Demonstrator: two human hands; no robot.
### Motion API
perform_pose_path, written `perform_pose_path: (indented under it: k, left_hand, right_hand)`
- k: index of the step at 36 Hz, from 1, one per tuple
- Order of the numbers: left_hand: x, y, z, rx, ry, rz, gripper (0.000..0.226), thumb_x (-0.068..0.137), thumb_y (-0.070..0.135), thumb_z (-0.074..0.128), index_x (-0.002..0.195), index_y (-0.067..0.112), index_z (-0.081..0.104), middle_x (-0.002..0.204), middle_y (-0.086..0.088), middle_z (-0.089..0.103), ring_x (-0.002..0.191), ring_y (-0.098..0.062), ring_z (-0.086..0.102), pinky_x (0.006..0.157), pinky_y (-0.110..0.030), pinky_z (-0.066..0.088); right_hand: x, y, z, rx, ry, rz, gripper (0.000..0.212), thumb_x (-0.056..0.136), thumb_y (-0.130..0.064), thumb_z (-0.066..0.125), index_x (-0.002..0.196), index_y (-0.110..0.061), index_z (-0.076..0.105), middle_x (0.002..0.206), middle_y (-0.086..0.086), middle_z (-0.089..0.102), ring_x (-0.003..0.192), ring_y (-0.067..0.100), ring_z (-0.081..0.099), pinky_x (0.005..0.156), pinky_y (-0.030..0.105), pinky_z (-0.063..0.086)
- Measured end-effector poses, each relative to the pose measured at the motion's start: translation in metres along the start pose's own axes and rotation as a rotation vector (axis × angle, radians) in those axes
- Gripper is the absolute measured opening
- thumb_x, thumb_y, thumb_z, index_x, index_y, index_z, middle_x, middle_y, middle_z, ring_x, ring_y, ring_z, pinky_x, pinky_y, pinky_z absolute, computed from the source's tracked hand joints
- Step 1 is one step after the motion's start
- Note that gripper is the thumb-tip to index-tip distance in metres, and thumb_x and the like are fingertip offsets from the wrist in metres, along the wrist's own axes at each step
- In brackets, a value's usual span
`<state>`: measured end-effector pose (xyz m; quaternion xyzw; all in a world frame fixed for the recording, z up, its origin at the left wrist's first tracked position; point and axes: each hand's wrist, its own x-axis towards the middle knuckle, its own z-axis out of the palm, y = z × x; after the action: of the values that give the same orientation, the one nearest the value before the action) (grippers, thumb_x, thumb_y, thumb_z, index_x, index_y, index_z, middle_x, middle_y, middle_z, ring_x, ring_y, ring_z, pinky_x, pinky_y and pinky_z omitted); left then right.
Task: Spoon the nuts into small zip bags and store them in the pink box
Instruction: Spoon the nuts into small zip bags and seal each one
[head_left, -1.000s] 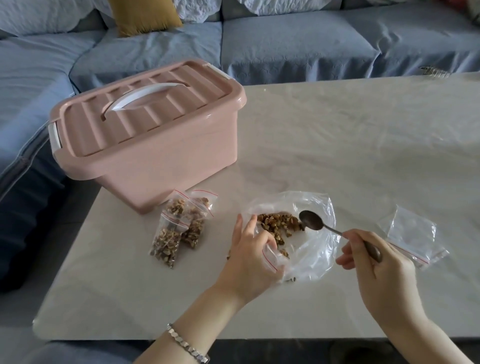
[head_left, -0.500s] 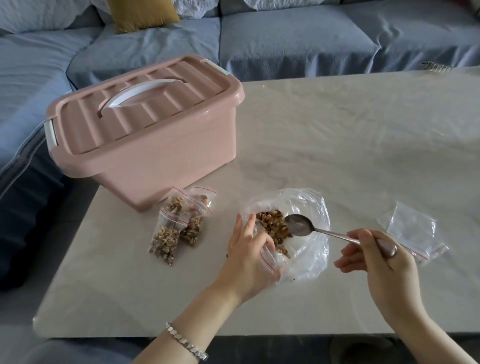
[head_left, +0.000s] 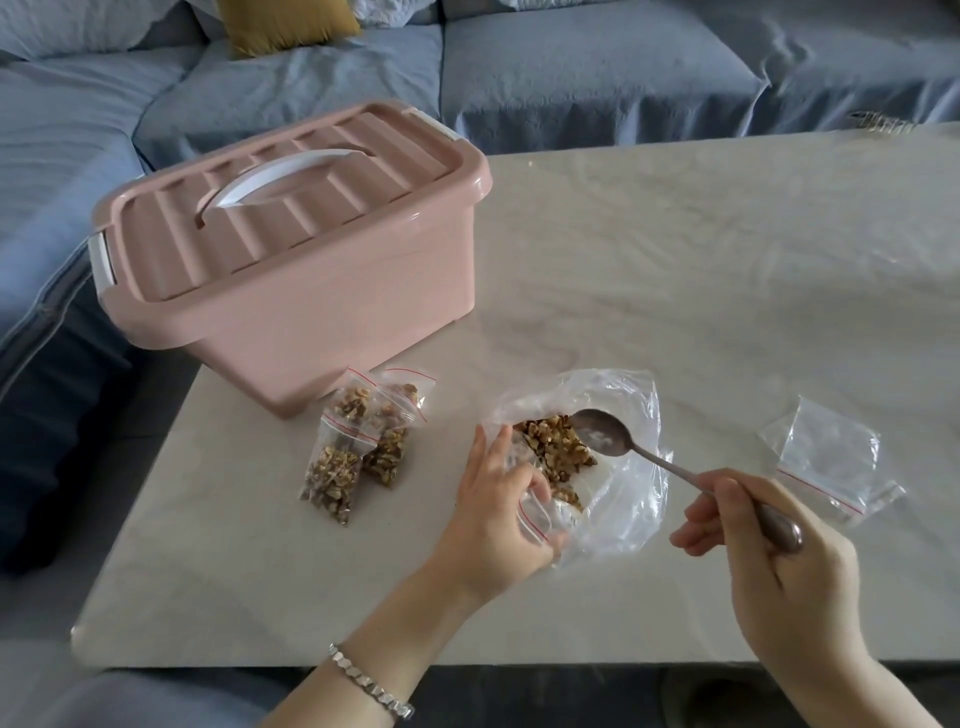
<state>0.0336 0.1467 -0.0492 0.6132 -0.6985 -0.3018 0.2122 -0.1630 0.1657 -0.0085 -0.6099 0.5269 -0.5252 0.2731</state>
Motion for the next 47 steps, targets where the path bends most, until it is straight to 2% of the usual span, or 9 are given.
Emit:
perform_pose_path:
  k: [5,11,13,16,20,27,33,40,47]
  left_hand:
    - [0.0,0.002,-0.002,-0.043,-0.01,-0.023,0.026,0.075,0.024,0.071,0.085,0.025,0.047,0.157,-0.003,0.006,0.143,-0.012,-0.015,0.112,-0.024,-0.004]
    - [-0.001,0.001,0.0,-0.071,0.0,-0.018,0.026,0.073,0.021,0.07,0.085,0.024,0.047,0.157,-0.008,0.007,0.143,-0.011,-0.015,0.113,-0.023,0.0]
    - [-0.001,0.002,-0.001,-0.078,-0.004,-0.029,0.025,0.073,0.022,0.07,0.084,0.024,0.047,0.157,-0.007,0.007,0.143,-0.011,-0.015,0.113,-0.023,0.0]
    - [-0.001,0.003,-0.001,-0.088,-0.016,-0.045,0.025,0.074,0.023,0.07,0.084,0.025,0.047,0.157,-0.003,0.006,0.143,-0.01,-0.014,0.116,-0.029,0.003]
    - [-0.001,0.001,-0.003,-0.081,-0.039,-0.037,0.025,0.075,0.028,0.071,0.084,0.027,0.047,0.157,0.001,0.003,0.14,-0.007,-0.018,0.113,-0.028,0.003]
    - [-0.002,0.0,-0.002,-0.072,-0.039,-0.028,0.026,0.076,0.028,0.071,0.085,0.027,0.047,0.157,0.001,0.002,0.138,-0.004,-0.019,0.106,-0.018,0.0]
    - [-0.001,-0.001,-0.003,-0.076,-0.041,-0.036,0.027,0.074,0.029,0.072,0.084,0.028,0.047,0.157,-0.001,0.001,0.142,-0.01,-0.018,0.109,-0.022,0.002]
    - [0.001,-0.001,-0.005,-0.111,-0.047,-0.074,0.026,0.073,0.029,0.072,0.086,0.026,0.049,0.157,0.002,-0.003,0.142,-0.011,-0.017,0.109,-0.024,0.006]
    - [0.004,-0.005,-0.004,-0.114,-0.036,-0.025,0.032,0.072,0.029,0.078,0.083,0.026,0.048,0.156,0.002,0.003,0.143,-0.009,-0.009,0.104,-0.016,0.007]
  right_hand:
    - [0.001,0.012,0.0,-0.085,-0.083,-0.043,0.041,0.094,-0.053,0.037,0.095,-0.02,0.062,0.078,-0.012,0.062,0.059,0.005,0.063,0.059,0.018,0.052]
    - [0.001,0.01,0.0,-0.106,-0.145,0.123,0.038,0.086,-0.066,0.036,0.083,-0.037,0.061,0.074,-0.011,0.063,0.057,0.009,0.063,0.058,0.016,0.05]
    - [0.0,0.009,0.001,-0.074,-0.126,0.191,0.025,0.092,-0.048,0.044,0.082,-0.033,0.061,0.068,-0.006,0.064,0.052,0.011,0.063,0.055,0.013,0.048]
    - [0.002,0.009,0.003,0.009,-0.073,0.313,0.028,0.095,-0.012,0.045,0.075,-0.019,0.063,0.066,0.005,0.066,0.047,0.016,0.062,0.051,0.016,0.049]
    - [0.011,0.011,0.007,0.186,-0.016,0.508,0.026,0.096,-0.011,0.044,0.08,-0.008,0.063,0.06,0.01,0.065,0.049,0.025,0.064,0.047,0.025,0.053]
    - [0.021,0.008,0.007,0.375,0.069,0.64,0.025,0.097,-0.011,0.045,0.08,0.0,0.06,0.049,0.005,0.061,0.044,0.022,0.062,0.043,0.023,0.051]
    - [0.024,0.006,0.013,0.262,0.066,0.573,0.025,0.097,-0.013,0.043,0.082,-0.003,0.061,0.059,0.012,0.06,0.047,0.022,0.064,0.046,0.023,0.053]
    - [0.021,0.003,0.031,0.08,-0.146,0.435,0.026,0.096,-0.01,0.044,0.081,-0.017,0.064,0.067,0.011,0.064,0.054,0.019,0.066,0.056,0.026,0.055]
    - [0.019,0.007,0.032,0.293,-0.103,0.642,0.025,0.097,-0.01,0.043,0.084,-0.003,0.063,0.065,0.016,0.062,0.051,0.026,0.065,0.048,0.024,0.054]
